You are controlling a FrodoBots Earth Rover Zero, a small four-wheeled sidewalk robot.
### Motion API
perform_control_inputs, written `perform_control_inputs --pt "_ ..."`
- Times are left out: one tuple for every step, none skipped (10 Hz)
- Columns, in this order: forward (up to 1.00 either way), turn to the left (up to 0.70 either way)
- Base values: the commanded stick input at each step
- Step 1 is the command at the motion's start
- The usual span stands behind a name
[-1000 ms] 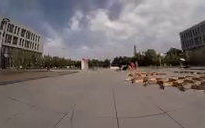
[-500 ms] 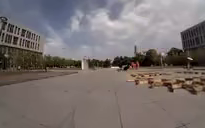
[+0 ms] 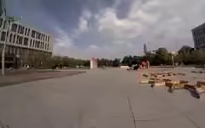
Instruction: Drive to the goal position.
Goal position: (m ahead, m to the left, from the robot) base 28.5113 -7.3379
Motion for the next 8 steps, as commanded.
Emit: perform_control_inputs --pt "1.00 0.00" --pt "1.00 0.00" --pt "1.00 0.00" --pt "1.00 0.00" --pt "1.00 0.00" --pt "1.00 0.00" --pt "1.00 0.00" --pt "1.00 0.00"
